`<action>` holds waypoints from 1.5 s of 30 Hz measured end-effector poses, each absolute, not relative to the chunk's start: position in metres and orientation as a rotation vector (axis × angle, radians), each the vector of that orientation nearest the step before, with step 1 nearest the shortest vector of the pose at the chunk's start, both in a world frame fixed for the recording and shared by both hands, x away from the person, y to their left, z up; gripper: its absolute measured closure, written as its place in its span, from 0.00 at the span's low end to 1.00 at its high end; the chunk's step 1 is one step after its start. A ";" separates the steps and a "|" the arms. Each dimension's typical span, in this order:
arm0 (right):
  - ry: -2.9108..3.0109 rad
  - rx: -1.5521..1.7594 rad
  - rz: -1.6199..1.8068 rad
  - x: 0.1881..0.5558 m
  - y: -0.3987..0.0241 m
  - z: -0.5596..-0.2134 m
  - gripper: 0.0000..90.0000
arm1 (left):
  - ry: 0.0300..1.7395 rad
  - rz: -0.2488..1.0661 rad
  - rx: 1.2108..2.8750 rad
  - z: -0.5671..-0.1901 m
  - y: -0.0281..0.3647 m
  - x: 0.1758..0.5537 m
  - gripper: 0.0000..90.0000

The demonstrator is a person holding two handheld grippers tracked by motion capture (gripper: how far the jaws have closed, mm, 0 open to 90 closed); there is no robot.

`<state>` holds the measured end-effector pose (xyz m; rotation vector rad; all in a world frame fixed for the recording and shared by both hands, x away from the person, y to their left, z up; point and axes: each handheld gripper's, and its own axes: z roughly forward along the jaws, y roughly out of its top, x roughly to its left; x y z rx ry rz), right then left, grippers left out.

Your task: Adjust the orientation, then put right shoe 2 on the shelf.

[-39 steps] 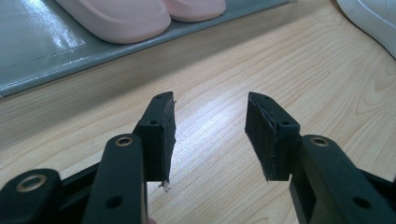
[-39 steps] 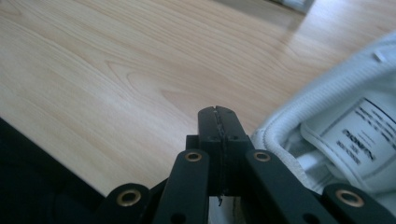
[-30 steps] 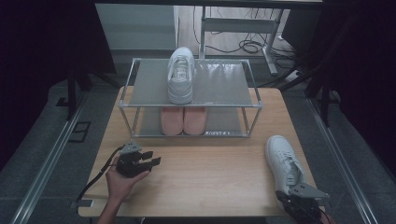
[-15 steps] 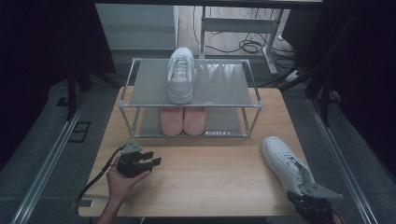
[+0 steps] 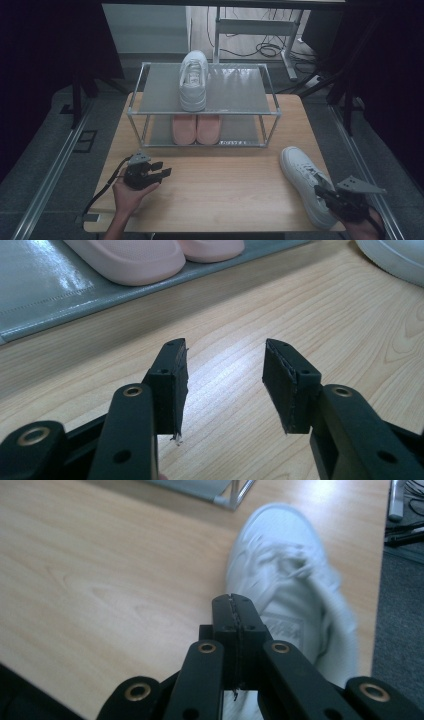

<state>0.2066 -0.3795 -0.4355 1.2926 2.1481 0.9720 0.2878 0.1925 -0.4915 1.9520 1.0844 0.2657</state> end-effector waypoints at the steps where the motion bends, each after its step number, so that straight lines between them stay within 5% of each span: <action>1: 2.142 1.296 0.976 0.209 -0.382 -0.433 1.00 | 1.085 0.265 1.951 -0.491 0.193 0.288 0.59; 9: 2.108 1.312 0.984 0.221 -0.400 -0.427 0.94 | 1.083 0.267 1.943 -0.490 0.193 0.287 0.59; 17: 2.083 1.349 0.953 0.230 -0.415 -0.434 0.63 | 1.084 0.263 1.948 -0.491 0.192 0.287 0.59; 22: 2.128 1.375 0.890 0.243 -0.418 -0.450 0.56 | 1.085 0.261 1.947 -0.491 0.192 0.288 0.59; 26: 2.147 1.400 0.815 0.256 -0.418 -0.463 0.59 | 1.087 0.257 1.952 -0.492 0.191 0.288 0.59; 36: 2.132 1.413 0.733 0.270 -0.412 -0.470 0.92 | 1.088 0.261 1.950 -0.492 0.191 0.288 0.59; 45: 2.086 1.401 0.861 0.265 -0.408 -0.464 0.93 | 1.094 0.268 1.942 -0.490 0.193 0.287 0.59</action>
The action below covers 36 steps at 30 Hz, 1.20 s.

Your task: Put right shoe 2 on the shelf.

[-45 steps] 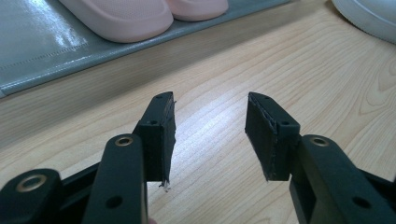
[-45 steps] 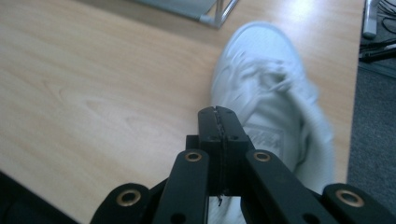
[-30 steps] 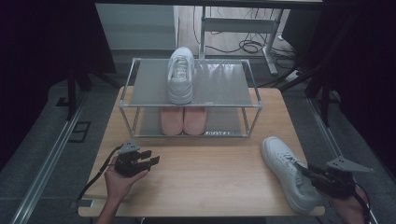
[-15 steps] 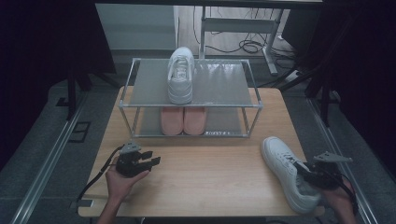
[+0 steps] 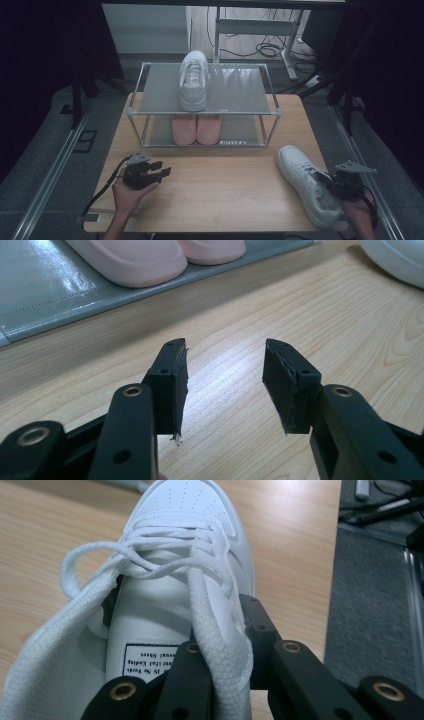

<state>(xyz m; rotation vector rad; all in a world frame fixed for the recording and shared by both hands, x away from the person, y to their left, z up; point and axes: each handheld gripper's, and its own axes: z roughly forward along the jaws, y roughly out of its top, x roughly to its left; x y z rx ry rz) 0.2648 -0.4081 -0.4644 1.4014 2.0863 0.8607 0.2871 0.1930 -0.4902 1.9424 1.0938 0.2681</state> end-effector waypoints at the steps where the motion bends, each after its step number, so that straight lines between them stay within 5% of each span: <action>1: 2.073 1.400 0.909 0.262 -0.407 -0.460 0.93 | 1.094 0.268 1.942 -0.490 0.193 0.287 0.59; 20: 2.106 1.239 1.191 0.244 -0.356 -0.415 0.93 | 1.089 0.265 1.943 -0.491 0.193 0.288 0.59; 36: 2.125 1.141 1.345 0.266 -0.306 -0.374 0.93 | 1.096 0.262 1.940 -0.491 0.192 0.287 0.59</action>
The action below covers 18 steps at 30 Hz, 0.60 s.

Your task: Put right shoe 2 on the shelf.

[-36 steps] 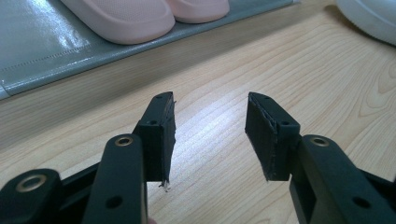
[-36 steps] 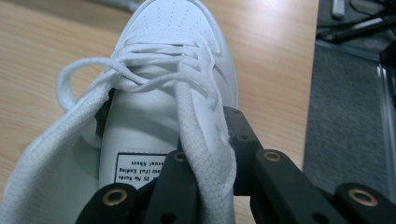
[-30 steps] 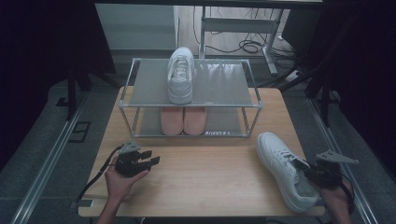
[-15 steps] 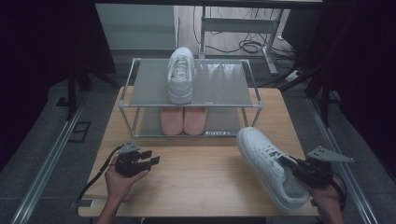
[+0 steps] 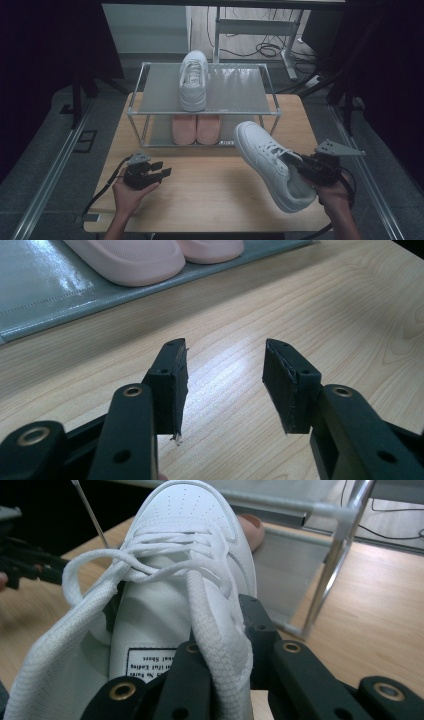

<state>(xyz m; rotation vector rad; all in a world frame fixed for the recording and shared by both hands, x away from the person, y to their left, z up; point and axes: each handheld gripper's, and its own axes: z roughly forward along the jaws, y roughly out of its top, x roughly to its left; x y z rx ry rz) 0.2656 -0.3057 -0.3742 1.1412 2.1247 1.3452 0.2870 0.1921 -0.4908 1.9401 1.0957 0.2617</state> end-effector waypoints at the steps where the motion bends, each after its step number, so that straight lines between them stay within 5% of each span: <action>1: 2.120 1.139 1.360 0.269 -0.300 -0.370 0.93 | 1.096 0.264 1.940 -0.491 0.192 0.287 0.59; 18: 2.061 1.139 1.445 0.295 -0.279 -0.340 0.93 | 1.092 0.262 1.943 -0.491 0.192 0.288 0.59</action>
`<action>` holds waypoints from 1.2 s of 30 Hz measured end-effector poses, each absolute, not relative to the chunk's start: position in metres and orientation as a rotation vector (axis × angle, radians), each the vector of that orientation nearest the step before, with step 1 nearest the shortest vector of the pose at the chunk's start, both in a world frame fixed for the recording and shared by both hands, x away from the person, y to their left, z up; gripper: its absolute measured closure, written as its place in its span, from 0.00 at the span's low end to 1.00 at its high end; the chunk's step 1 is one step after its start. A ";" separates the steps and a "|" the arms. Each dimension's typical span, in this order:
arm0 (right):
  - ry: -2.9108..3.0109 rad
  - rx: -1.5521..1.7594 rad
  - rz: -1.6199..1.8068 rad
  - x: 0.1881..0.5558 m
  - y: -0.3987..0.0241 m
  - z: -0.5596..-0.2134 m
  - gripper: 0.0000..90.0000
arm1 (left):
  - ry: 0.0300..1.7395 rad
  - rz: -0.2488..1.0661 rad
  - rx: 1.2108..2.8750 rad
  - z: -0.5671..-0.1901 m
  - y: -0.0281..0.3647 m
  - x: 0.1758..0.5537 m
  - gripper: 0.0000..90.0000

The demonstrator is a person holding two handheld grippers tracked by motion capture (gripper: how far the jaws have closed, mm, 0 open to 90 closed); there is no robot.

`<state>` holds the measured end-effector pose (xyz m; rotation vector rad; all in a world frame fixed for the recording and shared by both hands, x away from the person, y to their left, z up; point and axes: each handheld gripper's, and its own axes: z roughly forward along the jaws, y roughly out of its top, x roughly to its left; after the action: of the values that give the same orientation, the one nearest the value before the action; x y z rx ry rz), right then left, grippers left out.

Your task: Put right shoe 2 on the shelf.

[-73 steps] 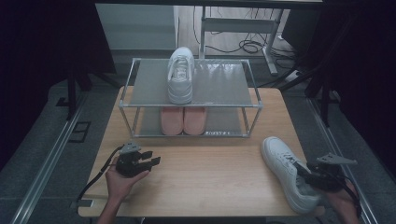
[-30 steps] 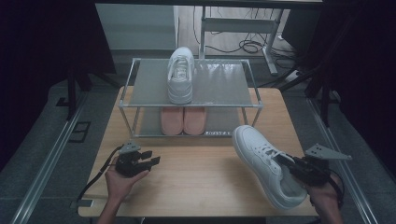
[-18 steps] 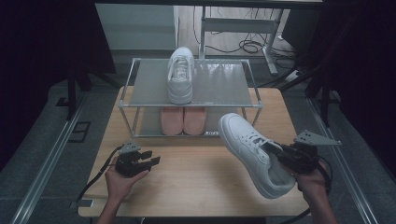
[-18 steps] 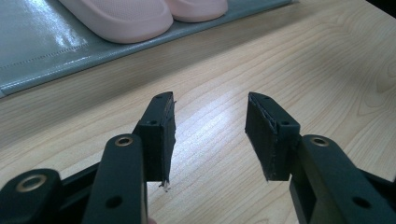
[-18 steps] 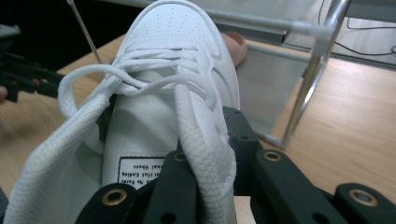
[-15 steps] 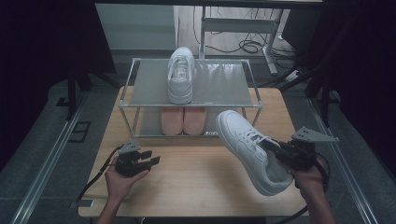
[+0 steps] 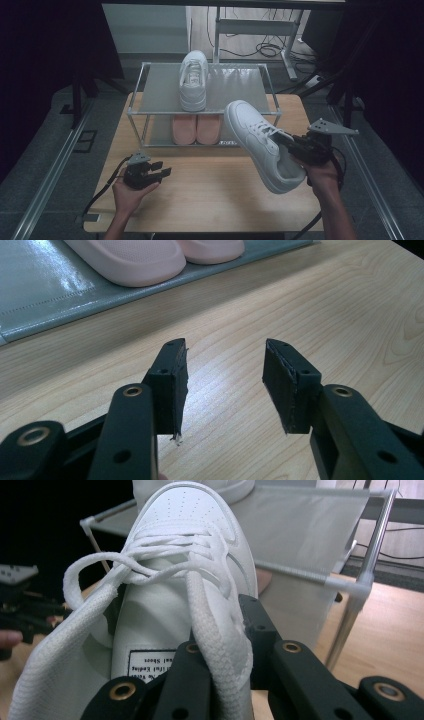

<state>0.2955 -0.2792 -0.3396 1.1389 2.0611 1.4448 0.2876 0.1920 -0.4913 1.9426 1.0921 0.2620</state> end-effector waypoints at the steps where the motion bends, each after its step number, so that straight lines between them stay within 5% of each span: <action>1: 2.055 1.143 1.453 0.298 -0.278 -0.337 0.93 | 1.092 0.262 1.942 -0.491 0.192 0.288 0.59; 36: 1.892 1.335 1.364 0.411 -0.217 -0.290 0.92 | 1.085 0.271 1.942 -0.491 0.193 0.288 0.59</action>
<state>0.4111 -0.2172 -0.2898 1.3347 1.8917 1.3641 0.2881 0.1934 -0.4908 1.9425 1.0850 0.2706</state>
